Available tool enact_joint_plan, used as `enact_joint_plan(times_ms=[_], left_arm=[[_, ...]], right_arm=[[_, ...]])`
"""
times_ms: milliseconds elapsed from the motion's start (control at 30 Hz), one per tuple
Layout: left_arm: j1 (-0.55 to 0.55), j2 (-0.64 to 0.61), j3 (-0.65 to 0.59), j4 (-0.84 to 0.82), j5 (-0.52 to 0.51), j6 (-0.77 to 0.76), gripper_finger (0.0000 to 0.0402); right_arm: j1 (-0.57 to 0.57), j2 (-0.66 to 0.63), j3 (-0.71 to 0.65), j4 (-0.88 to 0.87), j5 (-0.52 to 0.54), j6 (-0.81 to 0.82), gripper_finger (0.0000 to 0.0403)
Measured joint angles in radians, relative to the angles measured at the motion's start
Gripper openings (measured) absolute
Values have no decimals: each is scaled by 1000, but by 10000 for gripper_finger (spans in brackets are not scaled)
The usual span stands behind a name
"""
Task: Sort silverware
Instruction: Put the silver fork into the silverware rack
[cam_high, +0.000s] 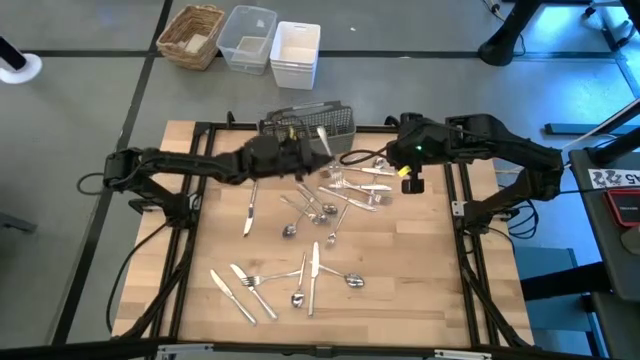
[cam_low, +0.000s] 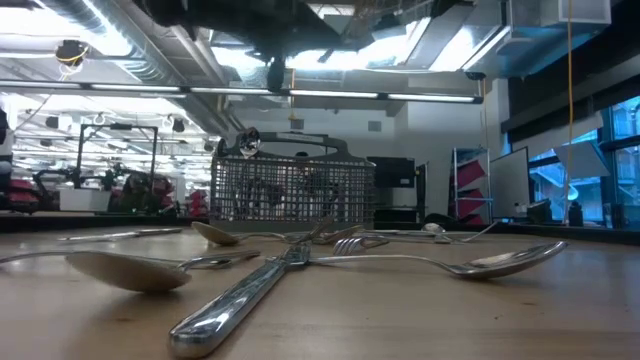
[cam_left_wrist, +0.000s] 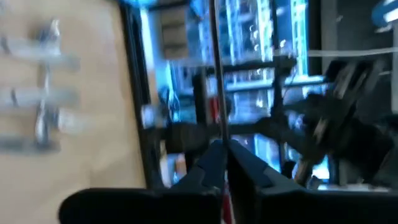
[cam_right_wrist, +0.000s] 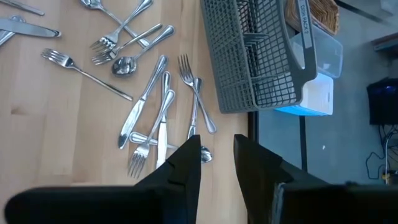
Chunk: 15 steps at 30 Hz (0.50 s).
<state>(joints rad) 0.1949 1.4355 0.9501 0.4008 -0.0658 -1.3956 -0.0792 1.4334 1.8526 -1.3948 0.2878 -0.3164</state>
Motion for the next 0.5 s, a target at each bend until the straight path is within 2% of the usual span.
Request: enact_joint_plan(times_ms=[300, 500], left_arm=[[141, -2, 0, -48, 25, 200, 1], [199, -10, 0, -9, 35, 358, 1]], right_arm=[[0, 0, 0, 0, -2, -5, 97], [0, 0, 0, 1, -11, -6, 97]])
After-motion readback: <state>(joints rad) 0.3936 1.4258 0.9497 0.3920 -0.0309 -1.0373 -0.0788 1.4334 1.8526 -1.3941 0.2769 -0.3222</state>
